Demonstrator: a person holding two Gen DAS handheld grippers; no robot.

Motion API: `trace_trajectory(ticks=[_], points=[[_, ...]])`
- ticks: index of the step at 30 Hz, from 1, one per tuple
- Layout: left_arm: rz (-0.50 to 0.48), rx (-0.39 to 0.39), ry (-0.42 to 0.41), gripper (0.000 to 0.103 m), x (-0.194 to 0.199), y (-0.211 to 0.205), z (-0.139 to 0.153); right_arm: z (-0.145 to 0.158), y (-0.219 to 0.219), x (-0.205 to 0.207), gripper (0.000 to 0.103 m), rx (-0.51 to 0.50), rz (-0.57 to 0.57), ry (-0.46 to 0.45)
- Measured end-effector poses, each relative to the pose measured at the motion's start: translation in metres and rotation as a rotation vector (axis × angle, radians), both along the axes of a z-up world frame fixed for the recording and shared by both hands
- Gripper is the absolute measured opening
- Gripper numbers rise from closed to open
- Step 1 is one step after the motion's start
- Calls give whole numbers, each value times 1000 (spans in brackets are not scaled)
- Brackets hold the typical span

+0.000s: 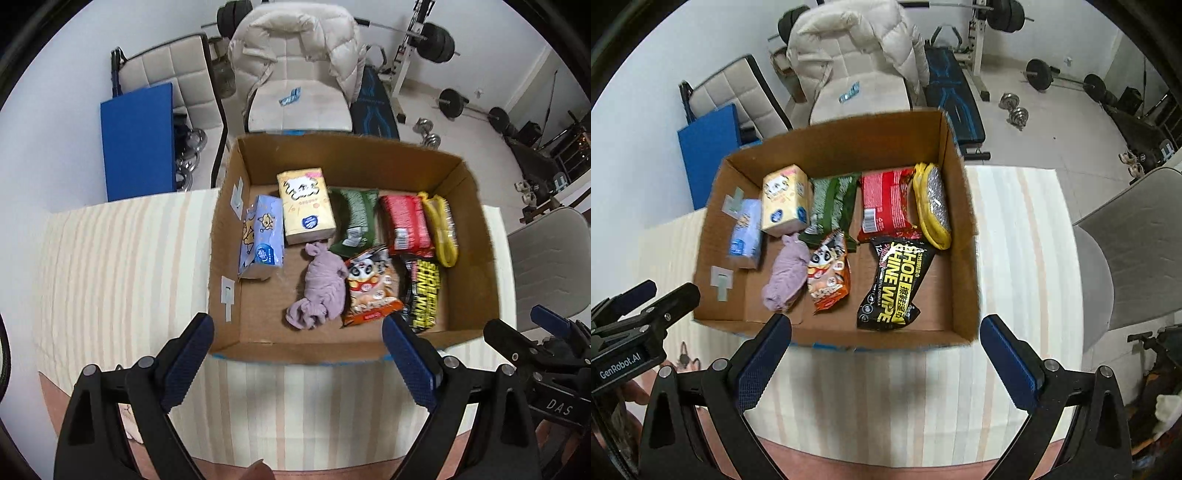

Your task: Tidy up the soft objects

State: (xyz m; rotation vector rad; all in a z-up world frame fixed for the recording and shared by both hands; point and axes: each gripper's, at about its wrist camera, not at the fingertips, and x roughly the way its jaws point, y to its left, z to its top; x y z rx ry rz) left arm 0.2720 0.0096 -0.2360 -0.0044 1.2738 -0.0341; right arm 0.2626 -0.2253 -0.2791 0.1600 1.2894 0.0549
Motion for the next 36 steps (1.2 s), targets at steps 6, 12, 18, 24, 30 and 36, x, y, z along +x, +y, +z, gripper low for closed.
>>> trace_trajectory(ticks=[6,12,18,24,30,36], points=[[-19,19,-111,93,-51,-16,56,57,-8,-49,103,11,-3,-102],[5,1,-181,93,-105,-21,103,115,-13,-111,103,14,15,-199],[16,7,-248,93,-156,-22,140,170,-16,-173,103,0,25,-291],[24,17,-300,93,-197,-21,175,209,-17,-221,103,6,32,-353],[25,14,-327,93,-232,-22,202,232,-14,-261,103,10,61,-369],[33,8,-361,93,-253,-21,216,238,-9,-283,103,3,89,-365]])
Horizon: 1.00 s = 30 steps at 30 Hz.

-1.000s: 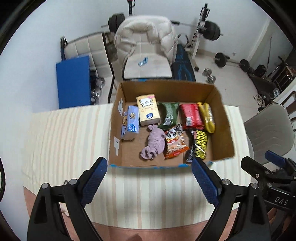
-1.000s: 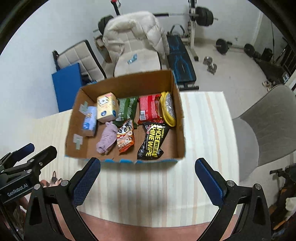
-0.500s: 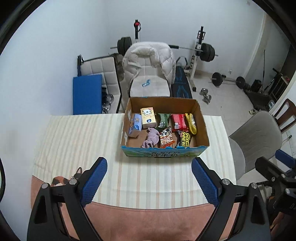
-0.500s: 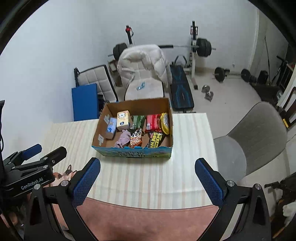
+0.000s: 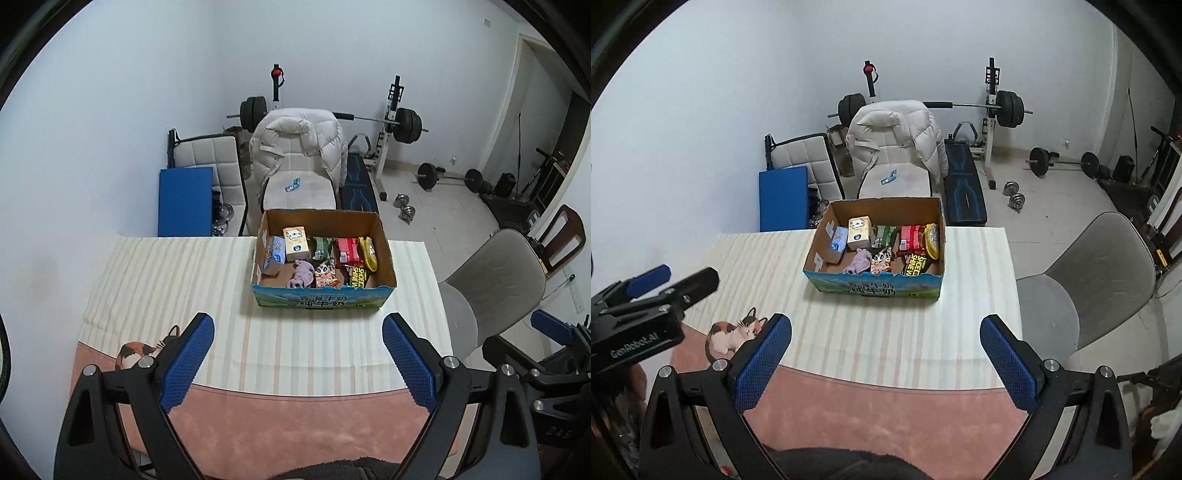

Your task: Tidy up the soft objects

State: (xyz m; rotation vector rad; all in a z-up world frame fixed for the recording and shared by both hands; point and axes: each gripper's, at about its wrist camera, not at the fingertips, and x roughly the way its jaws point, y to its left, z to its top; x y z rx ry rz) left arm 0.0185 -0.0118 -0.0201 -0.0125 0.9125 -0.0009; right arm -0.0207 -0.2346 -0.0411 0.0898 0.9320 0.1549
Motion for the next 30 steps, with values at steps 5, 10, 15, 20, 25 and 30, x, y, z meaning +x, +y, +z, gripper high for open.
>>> trace_trajectory(ticks=[5,10,15,20,25,30], points=[[21,26,-35,95,-2,1,2,0,-5,3,103,-3,-32,-23],[36,44,-45,103,6,3,-4,2,-6,11,103,-40,-81,-65],[43,38,-44,103,10,4,-7,14,-3,16,103,-60,-88,-95],[39,35,-52,103,11,6,-7,23,0,19,103,-77,-86,-115],[38,38,-66,103,8,6,-3,28,2,19,103,-84,-82,-126],[36,37,-74,103,9,4,0,29,2,21,103,-88,-81,-128]])
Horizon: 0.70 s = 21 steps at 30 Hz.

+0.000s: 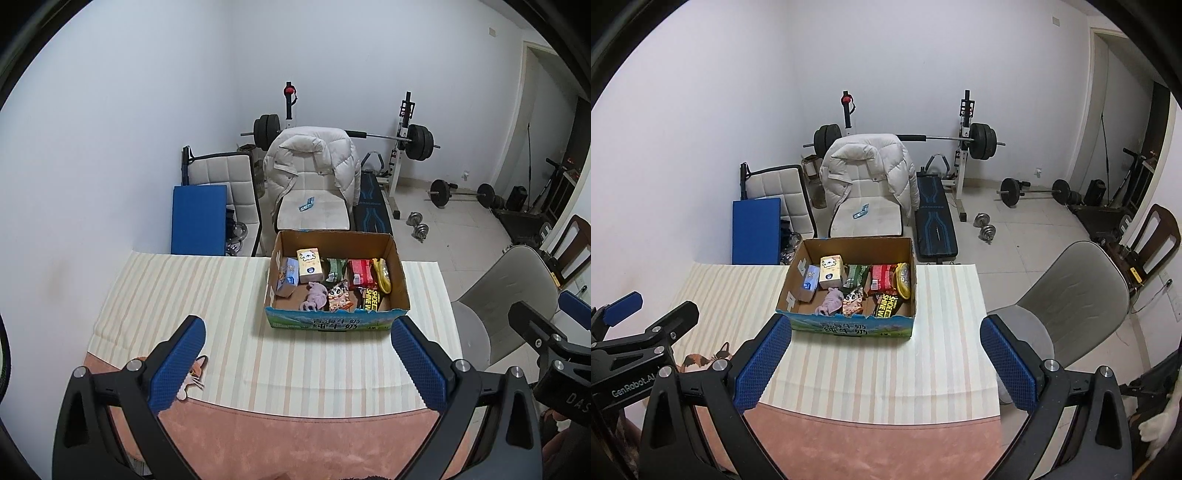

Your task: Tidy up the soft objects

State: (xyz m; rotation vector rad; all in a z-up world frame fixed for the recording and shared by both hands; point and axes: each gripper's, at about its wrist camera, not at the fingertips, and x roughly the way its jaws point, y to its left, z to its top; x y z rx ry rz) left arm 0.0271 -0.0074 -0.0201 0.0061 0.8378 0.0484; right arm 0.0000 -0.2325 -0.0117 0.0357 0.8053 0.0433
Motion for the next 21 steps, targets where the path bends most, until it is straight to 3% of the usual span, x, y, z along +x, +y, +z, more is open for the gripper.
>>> trace_trajectory(ticks=[21], points=[[-6,-7,7,103,-1,1,5,-3,2,1,103,-14,-3,5]])
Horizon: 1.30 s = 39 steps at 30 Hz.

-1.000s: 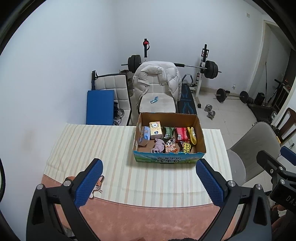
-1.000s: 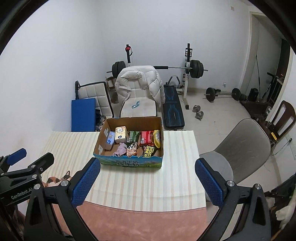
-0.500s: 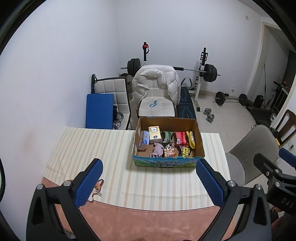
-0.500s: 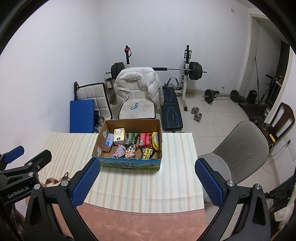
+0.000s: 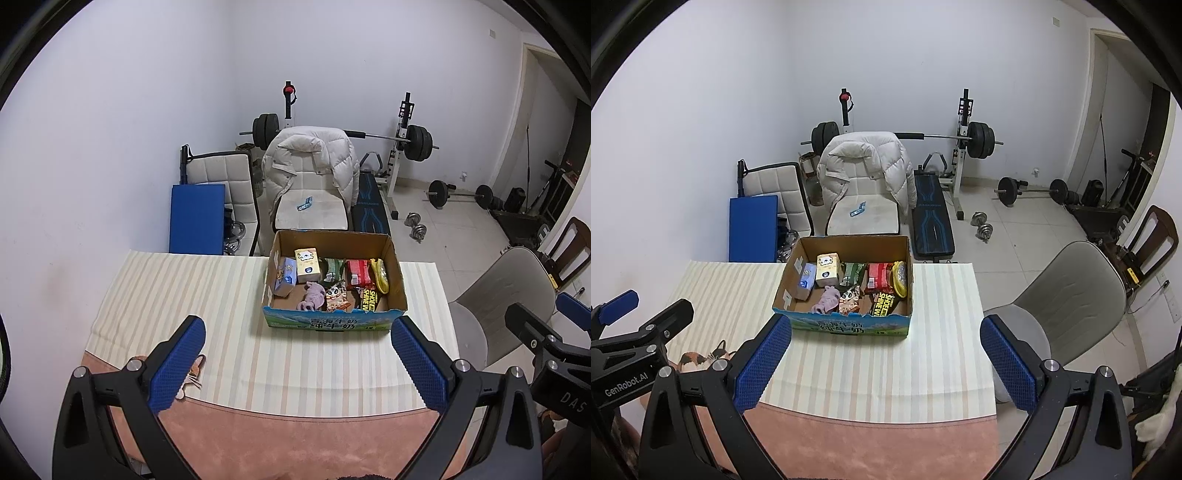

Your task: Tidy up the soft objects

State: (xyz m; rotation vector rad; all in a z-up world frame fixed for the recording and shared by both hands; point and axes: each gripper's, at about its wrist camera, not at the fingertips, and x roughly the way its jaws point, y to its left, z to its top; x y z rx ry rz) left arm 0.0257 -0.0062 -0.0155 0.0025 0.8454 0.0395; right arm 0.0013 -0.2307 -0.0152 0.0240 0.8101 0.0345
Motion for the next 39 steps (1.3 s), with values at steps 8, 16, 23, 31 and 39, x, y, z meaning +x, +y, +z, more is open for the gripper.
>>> trace_trajectory(ticks=[8,16,23,31,39], points=[[4,1,-6,103,3,-1,3,-1,1,-3,103,-5,-4,-3],[8,6,-16,103,2,-1,7,1,0,-2,103,-6,-4,-7],[11,4,-19,103,1,-4,9,6,-3,-1,103,-7,-4,-13],[11,3,-18,103,1,-4,9,8,-5,0,103,-7,-2,-13],[10,4,-18,103,1,-4,10,11,-5,1,103,-10,-3,-16]])
